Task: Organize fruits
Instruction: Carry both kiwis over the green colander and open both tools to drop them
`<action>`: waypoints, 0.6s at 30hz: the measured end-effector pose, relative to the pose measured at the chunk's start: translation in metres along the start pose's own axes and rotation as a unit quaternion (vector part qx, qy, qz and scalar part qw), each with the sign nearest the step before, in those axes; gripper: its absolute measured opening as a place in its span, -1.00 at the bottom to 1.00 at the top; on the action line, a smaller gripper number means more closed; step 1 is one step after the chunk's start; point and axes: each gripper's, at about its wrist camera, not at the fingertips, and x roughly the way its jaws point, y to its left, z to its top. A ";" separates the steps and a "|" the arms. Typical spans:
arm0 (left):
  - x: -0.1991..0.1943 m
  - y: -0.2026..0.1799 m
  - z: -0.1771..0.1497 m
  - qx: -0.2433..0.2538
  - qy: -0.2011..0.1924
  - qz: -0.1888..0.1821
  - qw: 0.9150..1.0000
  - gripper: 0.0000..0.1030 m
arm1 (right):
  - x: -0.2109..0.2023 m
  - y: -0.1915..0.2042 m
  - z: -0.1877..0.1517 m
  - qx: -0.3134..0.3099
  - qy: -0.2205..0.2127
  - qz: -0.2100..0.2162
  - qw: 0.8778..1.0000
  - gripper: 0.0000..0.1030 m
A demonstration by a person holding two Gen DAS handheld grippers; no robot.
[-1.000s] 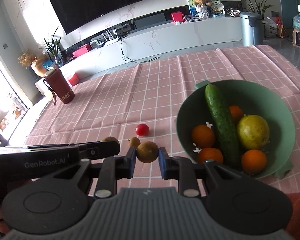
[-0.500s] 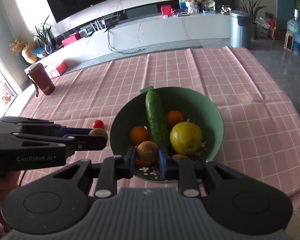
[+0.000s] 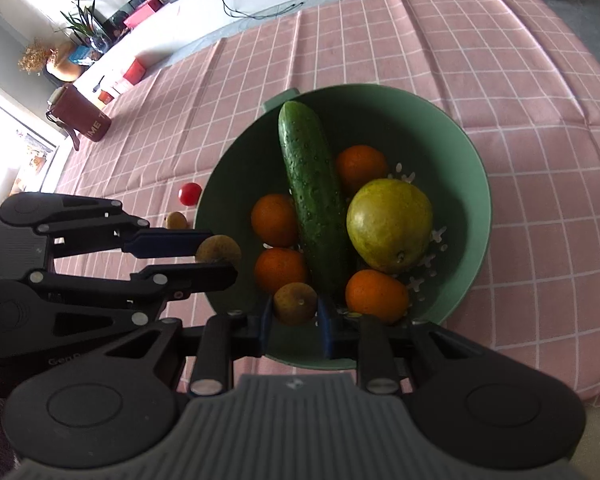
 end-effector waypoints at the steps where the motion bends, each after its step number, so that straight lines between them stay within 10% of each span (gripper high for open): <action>1: 0.002 0.000 0.001 0.011 0.006 0.000 1.000 -0.47 | 0.003 -0.001 0.001 0.001 0.008 0.001 1.000 -0.61; 18: 0.020 -0.003 0.007 0.064 0.047 -0.031 0.996 -0.47 | 0.027 0.003 0.017 -0.045 0.088 -0.036 0.994 -0.59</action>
